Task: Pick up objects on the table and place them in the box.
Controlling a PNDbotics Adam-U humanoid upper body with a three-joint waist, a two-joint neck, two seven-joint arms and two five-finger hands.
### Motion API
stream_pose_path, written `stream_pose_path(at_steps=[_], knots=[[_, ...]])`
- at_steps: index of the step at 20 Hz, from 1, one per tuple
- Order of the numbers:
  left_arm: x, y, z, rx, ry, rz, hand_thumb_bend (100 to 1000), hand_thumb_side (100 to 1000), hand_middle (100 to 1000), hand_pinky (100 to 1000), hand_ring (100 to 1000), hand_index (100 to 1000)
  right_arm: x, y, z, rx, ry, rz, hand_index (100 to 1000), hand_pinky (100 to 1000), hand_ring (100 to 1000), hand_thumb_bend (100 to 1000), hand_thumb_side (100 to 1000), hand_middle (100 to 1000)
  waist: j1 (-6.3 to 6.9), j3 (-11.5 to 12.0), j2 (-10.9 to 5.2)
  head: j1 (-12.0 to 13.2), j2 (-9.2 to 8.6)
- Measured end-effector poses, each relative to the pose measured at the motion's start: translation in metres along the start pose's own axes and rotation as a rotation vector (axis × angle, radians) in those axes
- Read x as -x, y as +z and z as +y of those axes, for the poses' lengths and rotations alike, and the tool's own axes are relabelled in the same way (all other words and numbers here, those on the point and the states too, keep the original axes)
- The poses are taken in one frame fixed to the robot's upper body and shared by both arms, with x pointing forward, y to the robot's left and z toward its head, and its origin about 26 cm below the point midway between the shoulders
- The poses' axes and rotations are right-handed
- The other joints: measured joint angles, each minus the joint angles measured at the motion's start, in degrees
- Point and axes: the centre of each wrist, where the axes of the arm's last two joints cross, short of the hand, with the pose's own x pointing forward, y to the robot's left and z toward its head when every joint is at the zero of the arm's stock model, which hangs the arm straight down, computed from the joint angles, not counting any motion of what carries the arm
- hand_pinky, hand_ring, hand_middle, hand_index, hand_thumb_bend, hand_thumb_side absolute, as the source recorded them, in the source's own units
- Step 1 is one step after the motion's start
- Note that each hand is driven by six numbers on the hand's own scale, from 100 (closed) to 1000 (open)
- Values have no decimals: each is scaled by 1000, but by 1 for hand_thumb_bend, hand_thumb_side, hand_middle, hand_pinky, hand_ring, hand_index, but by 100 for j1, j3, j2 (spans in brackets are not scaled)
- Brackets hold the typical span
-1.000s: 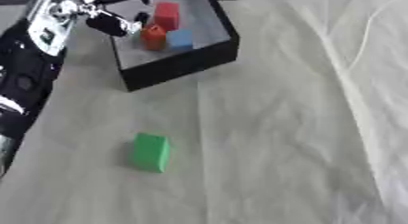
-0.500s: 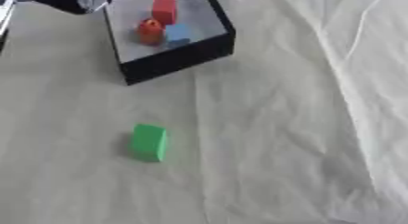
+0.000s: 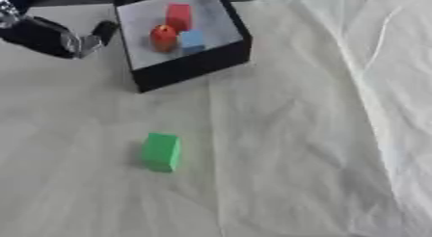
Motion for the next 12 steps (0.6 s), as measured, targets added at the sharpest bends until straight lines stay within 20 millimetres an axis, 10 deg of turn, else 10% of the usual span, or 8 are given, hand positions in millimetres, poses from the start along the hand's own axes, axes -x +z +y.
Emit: stream_pose_path(at_steps=[12], knots=[[-5, -4, -49, 255, -6, 96, 182, 296, 670, 846, 700, 821, 1, 2, 0, -1, 8, 13, 792, 1000, 780, 100, 526, 670, -1, 66, -68, -45, 38]])
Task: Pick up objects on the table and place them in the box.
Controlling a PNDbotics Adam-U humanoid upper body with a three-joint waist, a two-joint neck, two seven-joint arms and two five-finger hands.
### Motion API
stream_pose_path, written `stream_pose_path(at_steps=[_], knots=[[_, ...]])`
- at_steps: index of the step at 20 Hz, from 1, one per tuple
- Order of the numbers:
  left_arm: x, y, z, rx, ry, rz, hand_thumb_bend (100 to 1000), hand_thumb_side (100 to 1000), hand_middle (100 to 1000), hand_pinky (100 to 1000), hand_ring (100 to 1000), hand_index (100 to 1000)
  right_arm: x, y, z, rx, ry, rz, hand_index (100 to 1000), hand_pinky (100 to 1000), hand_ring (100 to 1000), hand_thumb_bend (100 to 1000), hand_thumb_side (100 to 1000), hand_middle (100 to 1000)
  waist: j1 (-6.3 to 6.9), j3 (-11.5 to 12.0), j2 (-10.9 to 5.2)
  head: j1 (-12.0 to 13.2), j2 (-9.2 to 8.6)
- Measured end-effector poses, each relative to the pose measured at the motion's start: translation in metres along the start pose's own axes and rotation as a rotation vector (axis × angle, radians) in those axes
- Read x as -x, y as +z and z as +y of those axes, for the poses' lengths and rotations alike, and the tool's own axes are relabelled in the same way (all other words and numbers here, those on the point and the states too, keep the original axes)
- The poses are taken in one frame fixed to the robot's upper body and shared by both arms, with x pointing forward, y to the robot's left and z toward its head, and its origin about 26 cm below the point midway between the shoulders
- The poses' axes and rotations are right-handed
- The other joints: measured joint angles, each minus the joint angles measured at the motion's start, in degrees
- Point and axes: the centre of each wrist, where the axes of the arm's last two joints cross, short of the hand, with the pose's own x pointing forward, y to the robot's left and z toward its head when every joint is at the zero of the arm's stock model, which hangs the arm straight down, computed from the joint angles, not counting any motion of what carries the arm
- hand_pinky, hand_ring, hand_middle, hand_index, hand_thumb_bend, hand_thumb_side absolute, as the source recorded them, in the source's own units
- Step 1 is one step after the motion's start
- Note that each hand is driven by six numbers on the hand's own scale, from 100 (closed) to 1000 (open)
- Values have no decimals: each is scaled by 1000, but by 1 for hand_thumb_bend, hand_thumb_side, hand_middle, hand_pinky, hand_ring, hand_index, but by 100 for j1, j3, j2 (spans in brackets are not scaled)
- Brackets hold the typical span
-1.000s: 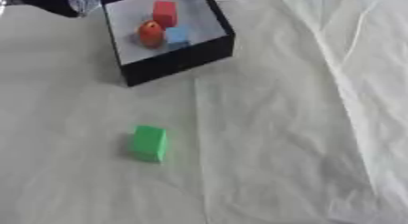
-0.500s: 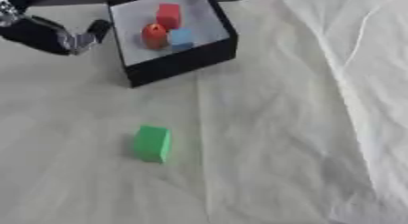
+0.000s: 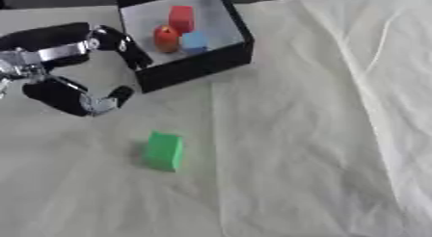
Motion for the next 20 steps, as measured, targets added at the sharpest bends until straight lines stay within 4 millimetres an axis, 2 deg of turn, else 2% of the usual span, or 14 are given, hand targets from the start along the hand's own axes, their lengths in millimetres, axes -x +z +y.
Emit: stream_pose_path(at_steps=[1, 2, 4, 7, 16, 20], knots=[[2, -2, -4, 15, 5, 8, 204, 222, 673, 858, 711, 825, 0, 0, 0, -1, 1, 1, 791, 1000, 779, 100, 526, 669, 0, 0, 0, -1, 0], [3, -5, -8, 29, 9, 13, 232, 100, 678, 865, 717, 828, 0, 0, 0, -2, 2, 2, 791, 1000, 779, 100, 526, 669, 0, 0, 0, -3, 1], [5, -10, -14, 56, 20, 19, 308, 104, 698, 899, 742, 841, 0, 0, 0, -4, 3, 4, 791, 1000, 778, 100, 526, 668, 0, 0, 0, -3, 1], [6, -17, -24, 84, 49, 20, 354, 115, 716, 943, 778, 854, 1, 1, 0, -4, 4, 9, 790, 1000, 777, 100, 526, 667, 0, 0, 0, -7, 1], [4, -31, -41, 138, 100, -7, 382, 100, 741, 979, 827, 886, 1, 2, 0, -4, 5, 24, 788, 1000, 772, 100, 525, 662, 3, 28, -53, -56, 2], [5, -36, -46, 159, 106, -15, 422, 100, 748, 987, 842, 889, 1, 2, 0, -5, 5, 30, 785, 1000, 766, 100, 525, 656, 6, 33, -58, -80, 2]])
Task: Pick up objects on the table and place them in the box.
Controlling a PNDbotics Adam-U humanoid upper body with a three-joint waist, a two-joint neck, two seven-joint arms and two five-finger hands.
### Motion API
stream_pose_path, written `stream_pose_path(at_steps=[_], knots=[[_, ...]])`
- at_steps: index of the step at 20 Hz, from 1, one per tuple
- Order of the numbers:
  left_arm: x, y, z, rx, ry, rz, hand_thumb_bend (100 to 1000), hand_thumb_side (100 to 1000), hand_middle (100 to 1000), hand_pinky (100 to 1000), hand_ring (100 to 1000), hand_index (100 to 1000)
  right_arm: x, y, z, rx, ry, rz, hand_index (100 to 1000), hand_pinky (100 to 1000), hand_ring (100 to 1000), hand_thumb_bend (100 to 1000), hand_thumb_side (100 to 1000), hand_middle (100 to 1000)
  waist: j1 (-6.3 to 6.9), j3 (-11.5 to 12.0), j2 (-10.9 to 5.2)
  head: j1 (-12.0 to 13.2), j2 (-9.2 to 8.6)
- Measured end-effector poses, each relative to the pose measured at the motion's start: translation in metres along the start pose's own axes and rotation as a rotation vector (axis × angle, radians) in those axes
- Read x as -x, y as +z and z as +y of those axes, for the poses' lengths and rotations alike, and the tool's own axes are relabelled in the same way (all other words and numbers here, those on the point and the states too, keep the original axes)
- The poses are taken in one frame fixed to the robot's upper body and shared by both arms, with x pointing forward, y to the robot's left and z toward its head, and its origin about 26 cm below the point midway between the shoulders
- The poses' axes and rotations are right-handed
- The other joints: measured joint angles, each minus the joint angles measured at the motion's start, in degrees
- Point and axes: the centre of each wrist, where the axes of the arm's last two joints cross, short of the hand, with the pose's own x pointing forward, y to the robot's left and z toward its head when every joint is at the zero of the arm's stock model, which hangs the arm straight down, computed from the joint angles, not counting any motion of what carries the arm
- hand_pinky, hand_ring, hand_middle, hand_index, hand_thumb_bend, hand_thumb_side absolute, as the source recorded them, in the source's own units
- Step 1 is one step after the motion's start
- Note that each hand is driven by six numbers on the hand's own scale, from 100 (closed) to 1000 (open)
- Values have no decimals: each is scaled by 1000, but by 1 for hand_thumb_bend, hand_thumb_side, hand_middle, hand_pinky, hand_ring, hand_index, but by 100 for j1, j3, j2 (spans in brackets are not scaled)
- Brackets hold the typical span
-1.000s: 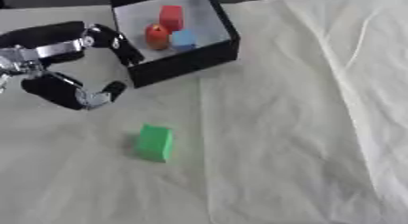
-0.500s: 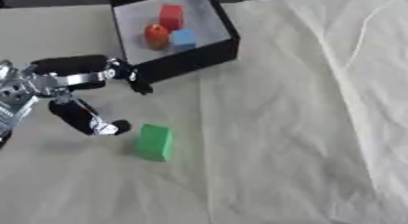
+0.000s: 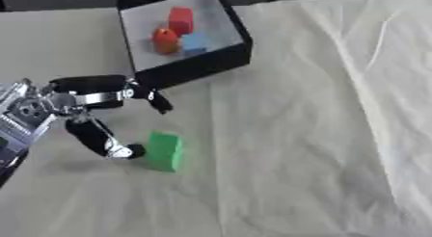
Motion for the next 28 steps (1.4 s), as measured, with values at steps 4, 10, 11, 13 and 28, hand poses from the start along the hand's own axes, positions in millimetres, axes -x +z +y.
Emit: stream_pose_path(at_steps=[4, 10, 11, 13, 28], knots=[[4, -5, -6, 11, 9, 18, 443, 103, 753, 989, 852, 889, 0, 0, 0, -3, 0, 4, 784, 1000, 763, 100, 525, 654, 11, 0, -1, -6, 0], [14, -12, -17, 7, 17, 65, 466, 106, 755, 990, 858, 890, 1, 1, 0, -2, -1, 16, 783, 1000, 761, 100, 525, 651, 64, 5, -1, -28, 1], [15, -13, -18, 5, 14, 71, 466, 106, 755, 990, 858, 890, 1, 1, 0, -2, -1, 17, 783, 1000, 761, 100, 525, 651, 64, 5, -1, -29, 1], [17, -15, -20, -2, 9, 81, 524, 119, 759, 990, 868, 894, 1, 1, 0, -3, -1, 19, 782, 1000, 759, 100, 524, 649, 80, 21, -6, -32, 1], [25, -32, -33, 12, -5, 110, 406, 100, 683, 953, 834, 866, 1, 2, 0, -5, 13, 39, 781, 1000, 758, 100, 525, 649, 130, 30, -8, -40, 1]])
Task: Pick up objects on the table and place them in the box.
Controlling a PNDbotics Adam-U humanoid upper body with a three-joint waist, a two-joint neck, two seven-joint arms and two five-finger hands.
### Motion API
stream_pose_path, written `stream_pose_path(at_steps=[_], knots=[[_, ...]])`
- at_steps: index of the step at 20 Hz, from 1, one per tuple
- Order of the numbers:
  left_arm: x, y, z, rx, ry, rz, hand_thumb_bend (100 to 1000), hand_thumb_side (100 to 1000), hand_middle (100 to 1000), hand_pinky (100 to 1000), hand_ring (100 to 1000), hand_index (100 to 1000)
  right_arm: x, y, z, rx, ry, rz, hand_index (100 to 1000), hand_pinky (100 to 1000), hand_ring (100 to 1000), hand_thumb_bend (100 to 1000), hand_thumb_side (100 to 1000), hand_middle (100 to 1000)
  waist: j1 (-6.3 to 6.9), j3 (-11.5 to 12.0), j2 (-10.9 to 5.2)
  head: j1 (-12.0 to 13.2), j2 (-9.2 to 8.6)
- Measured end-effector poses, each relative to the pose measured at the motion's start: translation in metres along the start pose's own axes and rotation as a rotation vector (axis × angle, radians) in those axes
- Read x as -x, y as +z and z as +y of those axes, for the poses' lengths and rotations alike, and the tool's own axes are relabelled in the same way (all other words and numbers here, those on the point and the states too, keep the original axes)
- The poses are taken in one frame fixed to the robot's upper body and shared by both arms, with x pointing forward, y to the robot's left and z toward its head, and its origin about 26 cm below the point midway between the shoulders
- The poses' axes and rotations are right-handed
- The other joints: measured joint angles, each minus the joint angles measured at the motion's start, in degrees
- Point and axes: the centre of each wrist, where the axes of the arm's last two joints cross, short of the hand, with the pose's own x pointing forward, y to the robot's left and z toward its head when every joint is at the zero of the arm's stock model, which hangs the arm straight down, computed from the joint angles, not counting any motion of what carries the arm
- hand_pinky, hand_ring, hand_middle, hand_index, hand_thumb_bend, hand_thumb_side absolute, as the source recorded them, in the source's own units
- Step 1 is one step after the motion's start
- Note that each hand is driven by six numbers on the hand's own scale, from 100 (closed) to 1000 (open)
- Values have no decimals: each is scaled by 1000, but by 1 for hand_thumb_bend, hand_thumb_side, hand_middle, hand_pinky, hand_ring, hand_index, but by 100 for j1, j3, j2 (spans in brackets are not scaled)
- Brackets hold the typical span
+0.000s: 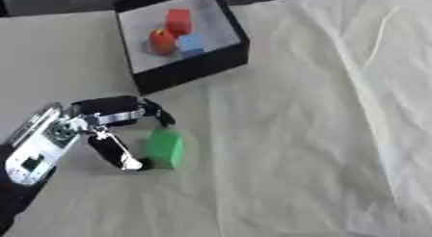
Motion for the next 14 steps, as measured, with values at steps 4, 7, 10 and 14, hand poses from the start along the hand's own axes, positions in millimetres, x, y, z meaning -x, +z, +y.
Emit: stream_pose_path(at_steps=[4, 7, 10, 14], knots=[[0, -1, -1, 17, 5, -1, 370, 100, 604, 931, 799, 844, 0, 1, 0, 0, 3, 6, 782, 1000, 758, 100, 525, 650, 0, -7, 0, 0, 0], [-1, -1, 0, 18, 11, -3, 347, 101, 539, 917, 775, 820, 1, 1, 0, 0, 5, 11, 781, 1000, 758, 100, 525, 650, 0, -22, 0, -4, 0], [-2, -1, 1, 13, 11, -6, 319, 109, 462, 892, 735, 788, 2, 2, 0, 1, 7, 13, 781, 1000, 758, 100, 525, 650, 0, -23, 0, -9, 0], [-4, -1, 1, 6, 15, -3, 237, 138, 412, 859, 692, 719, 2, 2, 0, 1, 8, 13, 781, 1000, 758, 100, 525, 650, 0, -25, 0, -10, 0]])
